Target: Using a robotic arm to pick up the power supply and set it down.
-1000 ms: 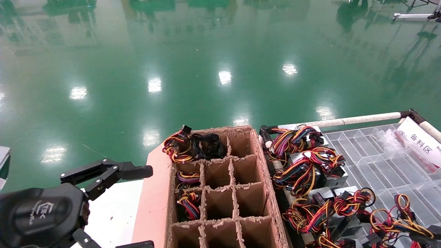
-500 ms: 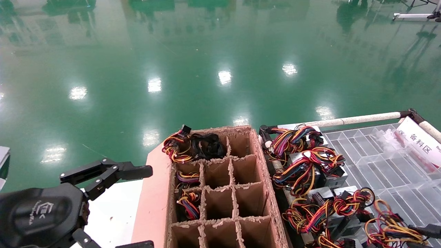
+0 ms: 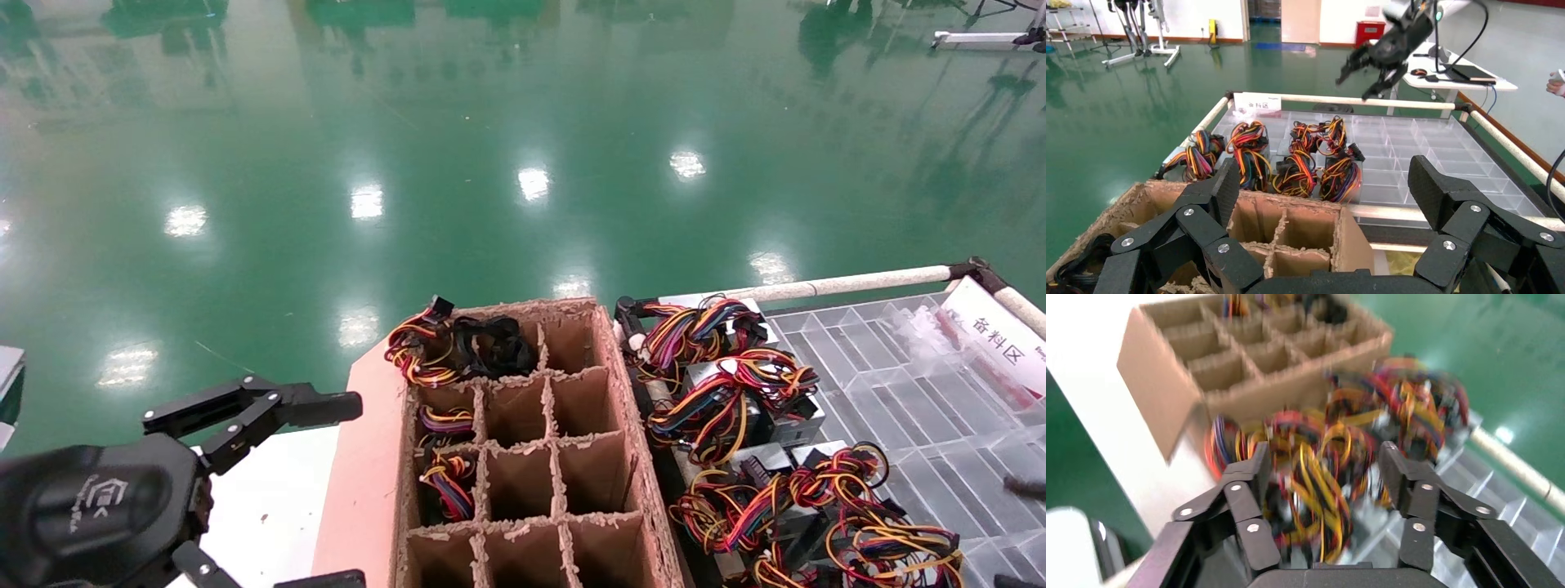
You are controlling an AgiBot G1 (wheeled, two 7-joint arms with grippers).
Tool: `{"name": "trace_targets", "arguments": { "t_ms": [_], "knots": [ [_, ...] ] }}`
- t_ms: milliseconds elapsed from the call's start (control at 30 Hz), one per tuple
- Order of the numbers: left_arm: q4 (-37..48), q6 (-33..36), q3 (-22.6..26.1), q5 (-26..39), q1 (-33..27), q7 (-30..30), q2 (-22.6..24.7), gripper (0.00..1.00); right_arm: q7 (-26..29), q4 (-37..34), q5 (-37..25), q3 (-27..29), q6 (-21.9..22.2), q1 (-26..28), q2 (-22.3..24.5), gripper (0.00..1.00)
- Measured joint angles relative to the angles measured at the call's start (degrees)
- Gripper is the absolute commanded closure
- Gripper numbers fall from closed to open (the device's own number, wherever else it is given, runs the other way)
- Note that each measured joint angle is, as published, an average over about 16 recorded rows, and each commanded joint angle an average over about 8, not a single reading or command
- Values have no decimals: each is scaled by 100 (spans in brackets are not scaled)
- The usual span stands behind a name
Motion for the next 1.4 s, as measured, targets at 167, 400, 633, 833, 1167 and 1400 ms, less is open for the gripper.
{"name": "trace_targets", "arguments": {
  "t_ms": [167,400,633,833,1167,1400],
  "knots": [
    [1,-1,0,0,0,0,0,0,169,331,276,149,-18,-103,68,0],
    [1,-1,0,0,1,0,-1,0,497,703,241,544,5,-268,-138,0],
    [1,-1,0,0,1,0,-1,0,959,1067,-91,1084,71,-437,-506,0],
    [1,-1,0,0,1,0,-1,0,1355,1380,-376,1548,128,-582,-822,0],
    [1,-1,0,0,1,0,-1,0,2013,1899,-849,2319,222,-822,-1348,0],
    [1,-1,0,0,1,0,-1,0,2243,2081,-1015,2589,255,-907,-1532,0]
  ]
}}
